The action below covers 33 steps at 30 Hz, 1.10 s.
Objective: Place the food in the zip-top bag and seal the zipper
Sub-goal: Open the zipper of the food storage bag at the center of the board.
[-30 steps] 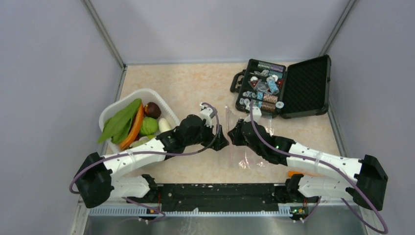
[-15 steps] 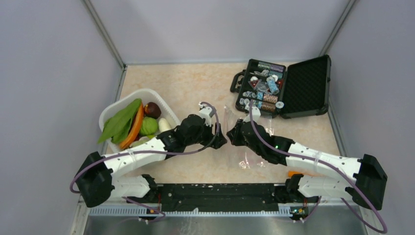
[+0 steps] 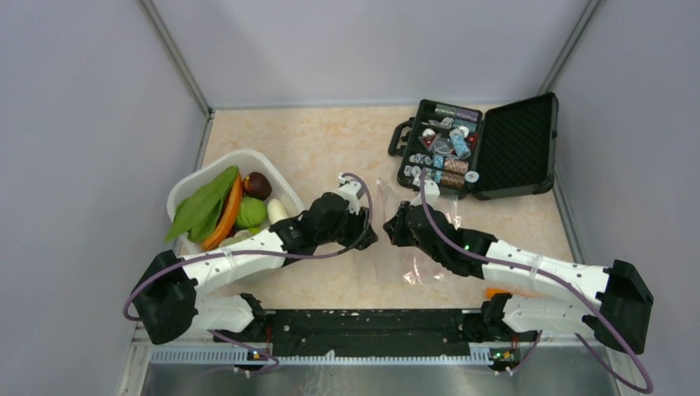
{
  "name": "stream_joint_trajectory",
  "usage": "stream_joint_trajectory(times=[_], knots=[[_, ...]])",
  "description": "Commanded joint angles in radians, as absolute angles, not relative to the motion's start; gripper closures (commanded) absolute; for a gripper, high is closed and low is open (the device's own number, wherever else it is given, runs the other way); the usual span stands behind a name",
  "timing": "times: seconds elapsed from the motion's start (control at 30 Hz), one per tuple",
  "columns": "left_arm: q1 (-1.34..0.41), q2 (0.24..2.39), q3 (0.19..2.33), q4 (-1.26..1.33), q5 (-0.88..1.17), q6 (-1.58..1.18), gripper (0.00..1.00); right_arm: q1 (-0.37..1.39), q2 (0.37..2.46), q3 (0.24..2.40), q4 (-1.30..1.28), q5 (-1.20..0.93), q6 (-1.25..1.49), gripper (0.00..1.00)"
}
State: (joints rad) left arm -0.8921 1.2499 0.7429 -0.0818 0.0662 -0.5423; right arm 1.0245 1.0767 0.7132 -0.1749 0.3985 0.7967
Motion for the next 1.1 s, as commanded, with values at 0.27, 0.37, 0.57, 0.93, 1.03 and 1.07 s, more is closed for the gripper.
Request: stream_joint_trajectory(times=[0.27,0.37,0.57,0.93,1.03,1.07], knots=[[-0.896,1.294,0.787,-0.014,0.121,-0.534,0.88,1.014,1.064,0.769,-0.219,0.422,0.772,1.0],[-0.896,1.297,0.8,-0.028,0.111,-0.537,1.0,1.015,1.077,0.789,-0.257,0.434,0.765,1.0],[-0.899,1.292,0.833,-0.037,0.107,-0.536,1.0,1.015,1.107,0.828,-0.305,0.438,0.765,0.92],[-0.917,1.267,0.853,-0.067,0.06,-0.543,1.0,1.015,1.107,0.824,-0.286,0.514,0.808,0.66],[-0.917,1.263,0.852,-0.068,0.04,-0.549,1.0,1.014,1.109,0.815,-0.258,0.503,0.821,0.67],[-0.917,1.259,0.849,-0.065,0.034,-0.554,1.0,1.014,1.112,0.809,-0.244,0.492,0.822,0.68]])
